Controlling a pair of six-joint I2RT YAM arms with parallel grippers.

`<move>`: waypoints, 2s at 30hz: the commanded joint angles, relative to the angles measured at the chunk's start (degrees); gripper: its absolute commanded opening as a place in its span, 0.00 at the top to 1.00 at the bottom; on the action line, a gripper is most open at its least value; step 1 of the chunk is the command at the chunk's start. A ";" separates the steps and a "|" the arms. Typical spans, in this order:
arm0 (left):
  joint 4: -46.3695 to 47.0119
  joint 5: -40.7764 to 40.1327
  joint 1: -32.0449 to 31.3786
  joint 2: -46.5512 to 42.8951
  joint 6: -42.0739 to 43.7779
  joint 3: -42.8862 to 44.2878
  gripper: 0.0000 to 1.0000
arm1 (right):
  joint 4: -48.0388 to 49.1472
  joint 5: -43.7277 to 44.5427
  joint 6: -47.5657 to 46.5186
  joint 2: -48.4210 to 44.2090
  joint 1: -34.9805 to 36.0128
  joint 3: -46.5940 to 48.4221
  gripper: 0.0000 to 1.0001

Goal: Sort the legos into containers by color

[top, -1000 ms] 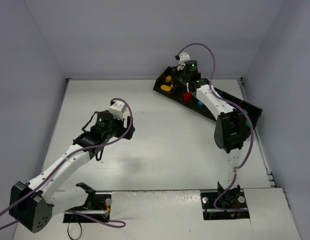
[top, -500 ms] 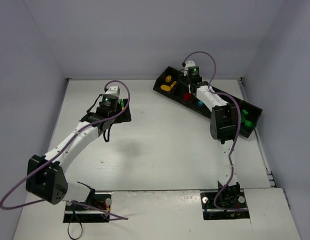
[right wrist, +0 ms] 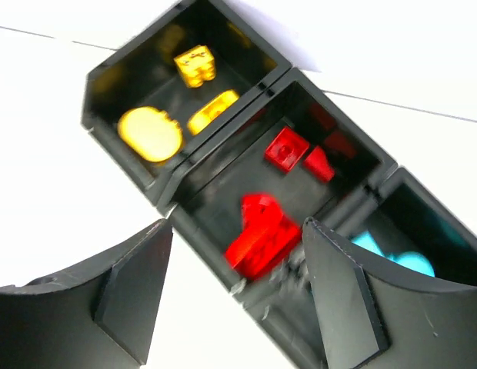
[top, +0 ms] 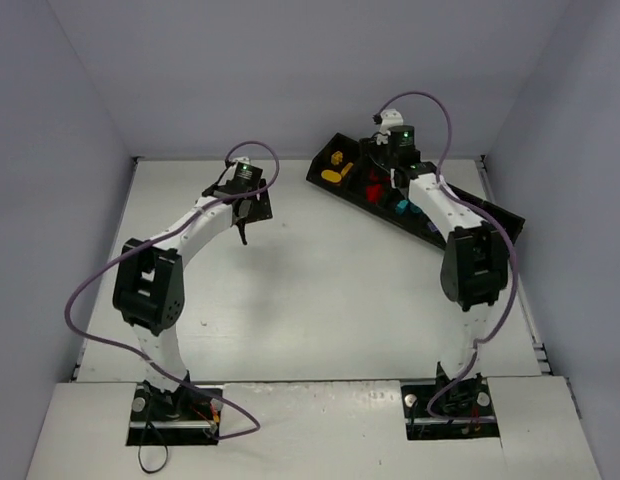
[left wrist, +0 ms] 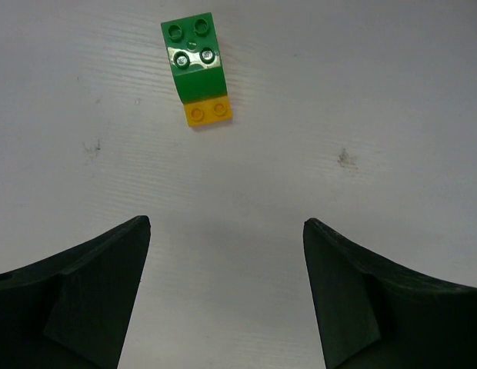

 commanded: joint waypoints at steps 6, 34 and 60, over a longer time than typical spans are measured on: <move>-5.46 -3.81 5.26 11.28 -0.14 15.78 0.30 | 6.20 -5.86 8.32 -21.79 2.12 -15.98 0.35; -3.56 -0.13 6.49 17.92 1.44 25.06 1.00 | 0.93 -10.15 9.11 -46.50 3.79 -37.71 0.34; 37.08 68.34 7.54 -44.69 17.01 -26.83 1.00 | 13.15 -61.74 10.00 -33.58 12.84 -24.09 0.35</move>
